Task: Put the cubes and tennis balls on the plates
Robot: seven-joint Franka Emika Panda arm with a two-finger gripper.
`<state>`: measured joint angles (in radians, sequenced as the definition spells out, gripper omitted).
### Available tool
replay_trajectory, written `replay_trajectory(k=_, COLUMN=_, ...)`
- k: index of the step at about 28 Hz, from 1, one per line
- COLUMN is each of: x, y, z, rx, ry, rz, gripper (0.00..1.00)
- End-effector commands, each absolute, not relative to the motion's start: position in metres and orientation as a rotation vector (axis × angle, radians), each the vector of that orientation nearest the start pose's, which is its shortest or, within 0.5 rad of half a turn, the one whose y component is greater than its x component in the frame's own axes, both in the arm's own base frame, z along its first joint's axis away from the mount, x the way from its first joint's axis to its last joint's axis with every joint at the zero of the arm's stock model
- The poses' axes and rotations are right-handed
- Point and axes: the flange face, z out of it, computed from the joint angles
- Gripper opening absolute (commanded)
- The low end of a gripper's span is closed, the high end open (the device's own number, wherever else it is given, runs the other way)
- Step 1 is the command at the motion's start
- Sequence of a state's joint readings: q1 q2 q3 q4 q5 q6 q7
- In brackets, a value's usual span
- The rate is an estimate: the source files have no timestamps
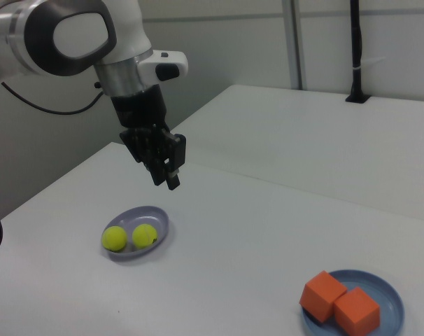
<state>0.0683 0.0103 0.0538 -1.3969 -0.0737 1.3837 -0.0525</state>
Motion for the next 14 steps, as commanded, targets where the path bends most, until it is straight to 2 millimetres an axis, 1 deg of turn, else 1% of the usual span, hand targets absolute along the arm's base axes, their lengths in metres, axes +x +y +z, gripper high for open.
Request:
replay_trajectory(k=1, x=0.5291, y=0.055, z=0.6838, rx=-3.218, ry=-0.291, rz=0.043, gripper=0.86)
replay_trajectory(k=2, x=0.5286, y=0.055, z=0.6846, rx=-3.218, ry=-0.288, rz=0.041, gripper=0.97)
replay_trajectory(k=3, x=0.5281, y=0.0548, z=0.6854, rx=-3.22, ry=-0.288, rz=0.038, gripper=1.0)
replay_trajectory(k=14, x=0.5281, y=0.0531, z=0.6853, rx=-3.216, ry=-0.269, rz=0.041, gripper=1.0)
